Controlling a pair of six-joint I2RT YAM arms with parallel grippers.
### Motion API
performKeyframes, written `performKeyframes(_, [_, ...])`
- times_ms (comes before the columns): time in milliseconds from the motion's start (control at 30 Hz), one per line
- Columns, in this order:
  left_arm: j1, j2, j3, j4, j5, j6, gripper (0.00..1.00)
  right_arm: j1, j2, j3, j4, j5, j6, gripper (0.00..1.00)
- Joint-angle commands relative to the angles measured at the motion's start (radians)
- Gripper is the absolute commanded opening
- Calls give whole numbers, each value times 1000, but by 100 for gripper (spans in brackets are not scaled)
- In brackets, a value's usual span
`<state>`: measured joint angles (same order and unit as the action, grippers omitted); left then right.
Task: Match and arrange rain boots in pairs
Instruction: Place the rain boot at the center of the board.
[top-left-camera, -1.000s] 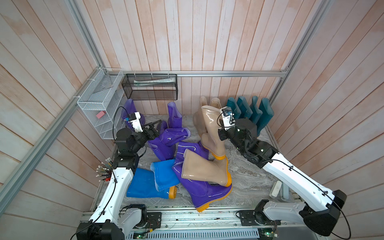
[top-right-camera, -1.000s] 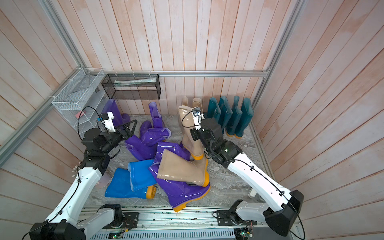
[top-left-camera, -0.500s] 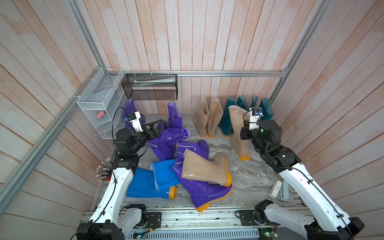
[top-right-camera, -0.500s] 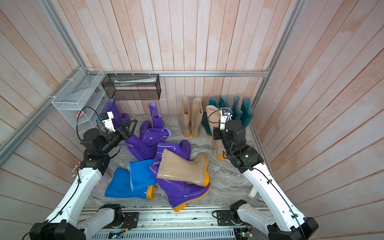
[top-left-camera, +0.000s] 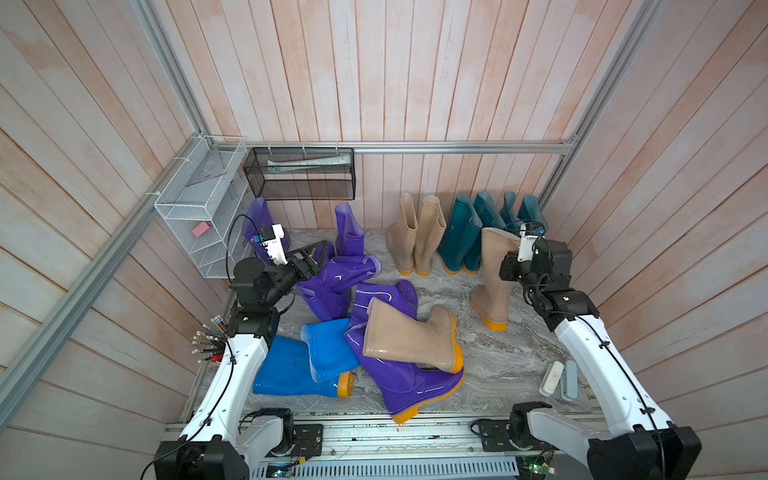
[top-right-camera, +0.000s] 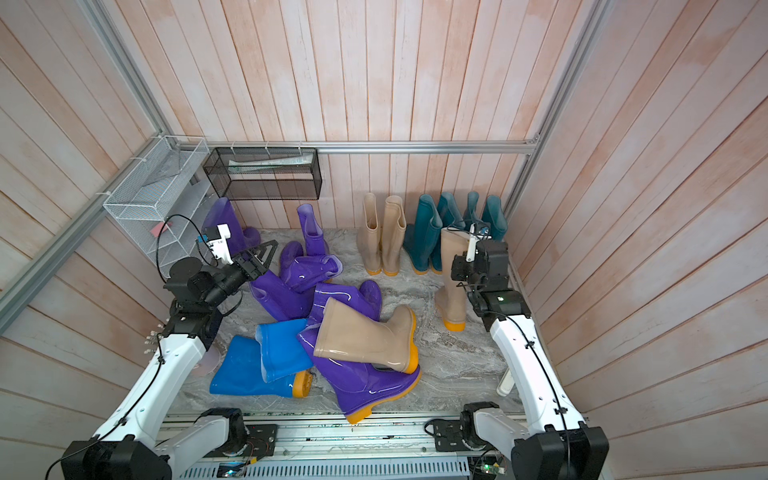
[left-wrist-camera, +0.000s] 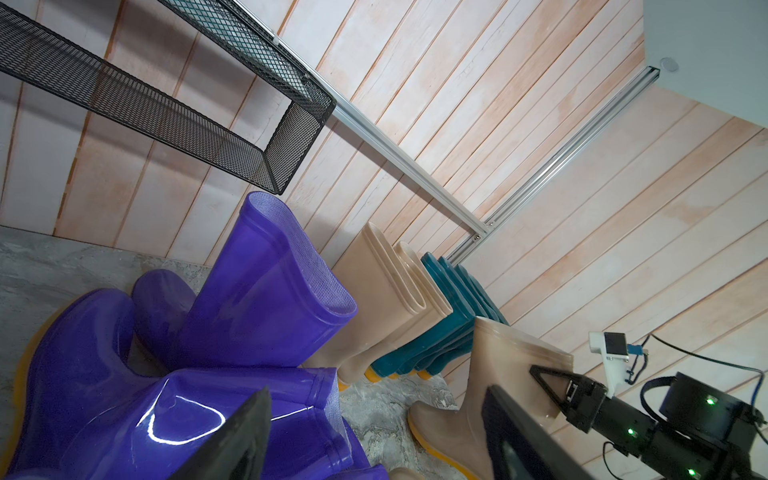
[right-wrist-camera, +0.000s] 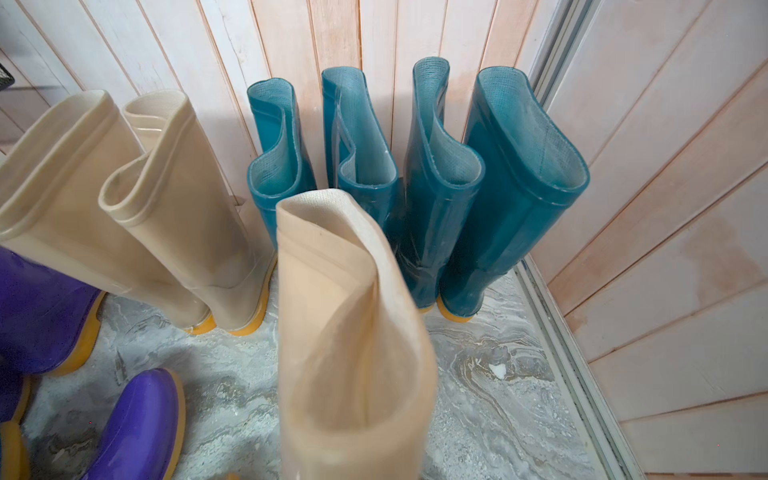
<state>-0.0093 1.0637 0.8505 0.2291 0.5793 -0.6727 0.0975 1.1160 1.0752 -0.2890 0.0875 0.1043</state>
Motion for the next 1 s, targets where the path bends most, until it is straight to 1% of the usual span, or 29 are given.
performKeyframes(0, [-3, 5, -12, 27, 24, -5, 82, -30, -3, 25, 136, -63, -21, 0])
performKeyframes(67, [-3, 5, -12, 29, 25, -5, 82, -50, -6, 9, 160, -86, -16, 0])
performKeyframes(167, [-3, 4, -12, 33, 30, -6, 82, -64, 3, -31, 151, -83, -2, 0])
performKeyframes(233, [-3, 3, -15, 38, 31, -10, 82, -64, -9, -75, 146, -60, 43, 0])
performKeyframes(267, [-3, 4, -16, 39, 33, -10, 82, -63, -18, -89, 140, -48, 62, 6])
performKeyframes(300, [-3, 6, -17, 41, 33, -11, 82, -63, -29, -104, 130, -16, 89, 15])
performKeyframes(367, [-3, 14, -16, 44, 38, -16, 82, -64, -41, -123, 88, 98, 139, 49])
performKeyframes(400, [-3, 16, -16, 46, 41, -20, 82, -63, -45, -123, 53, 163, 157, 61])
performKeyframes(433, [-3, 16, -16, 46, 42, -22, 82, -64, -45, -117, 22, 207, 170, 65])
performKeyframes(500, [-4, 16, -18, 49, 42, -24, 82, -63, -45, -83, -46, 272, 183, 69])
performKeyframes(533, [-3, 16, -17, 49, 42, -24, 82, -63, -49, -67, -64, 273, 185, 70])
performKeyframes(733, [-3, 14, -17, 48, 40, -22, 82, -63, -88, 59, -185, 241, 193, 73])
performKeyframes(833, [-3, 15, -16, 47, 42, -25, 82, -63, -79, 152, -244, 216, 201, 76])
performKeyframes(900, [-4, 12, -16, 50, 45, -27, 82, -62, -60, 211, -284, 185, 195, 78])
performKeyframes(967, [-3, 7, -16, 46, 41, -25, 82, -58, -33, 255, -317, 171, 180, 84])
